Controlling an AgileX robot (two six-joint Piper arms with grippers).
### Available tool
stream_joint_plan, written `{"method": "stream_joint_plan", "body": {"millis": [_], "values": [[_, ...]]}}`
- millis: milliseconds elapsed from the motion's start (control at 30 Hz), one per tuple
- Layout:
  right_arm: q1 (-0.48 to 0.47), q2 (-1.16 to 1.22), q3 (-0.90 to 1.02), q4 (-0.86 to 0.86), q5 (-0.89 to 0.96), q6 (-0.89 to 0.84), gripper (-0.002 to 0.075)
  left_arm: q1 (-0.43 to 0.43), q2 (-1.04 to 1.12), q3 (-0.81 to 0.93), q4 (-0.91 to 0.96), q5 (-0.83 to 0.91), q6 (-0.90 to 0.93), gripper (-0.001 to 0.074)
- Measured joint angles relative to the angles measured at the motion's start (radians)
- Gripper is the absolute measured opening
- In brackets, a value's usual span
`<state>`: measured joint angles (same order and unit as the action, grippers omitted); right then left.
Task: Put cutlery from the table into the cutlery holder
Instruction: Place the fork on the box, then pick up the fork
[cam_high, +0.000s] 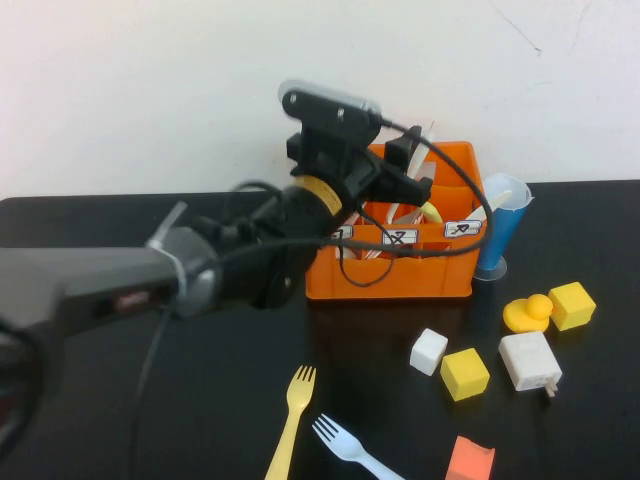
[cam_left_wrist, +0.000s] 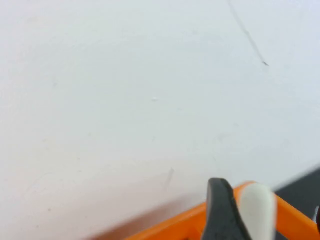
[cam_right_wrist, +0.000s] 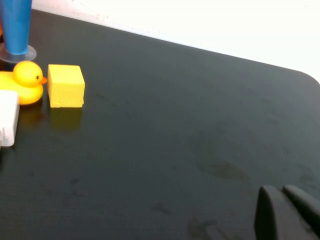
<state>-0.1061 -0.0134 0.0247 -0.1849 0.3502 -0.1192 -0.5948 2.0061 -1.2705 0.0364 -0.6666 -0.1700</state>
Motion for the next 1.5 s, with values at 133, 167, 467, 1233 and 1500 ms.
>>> {"method": "stream_joint_plan", "body": {"millis": [133,167,467,1233,1500], "values": [[0.000,0.000,0.000,0.000,0.000,0.000,-0.0003,0.000,-0.136,0.000,0.125,0.266,-0.096,0.0367],[0.000,0.000,0.000,0.000,0.000,0.000,-0.0003,0.000,-0.180,0.000,0.158,0.356,-0.143,0.0363],[0.000,0.000,0.000,0.000,0.000,0.000,-0.0003,-0.025,-0.428,0.000,0.200,1.204,-0.245,0.0155],[0.000,0.000,0.000,0.000,0.000,0.000,-0.0003,-0.031,-0.063,0.000,-0.070,1.545,0.080,0.0410],[0.000,0.000,0.000,0.000,0.000,0.000,-0.0003,-0.031,-0.021,-0.002,-0.118,1.481,0.081,0.0410]]}}
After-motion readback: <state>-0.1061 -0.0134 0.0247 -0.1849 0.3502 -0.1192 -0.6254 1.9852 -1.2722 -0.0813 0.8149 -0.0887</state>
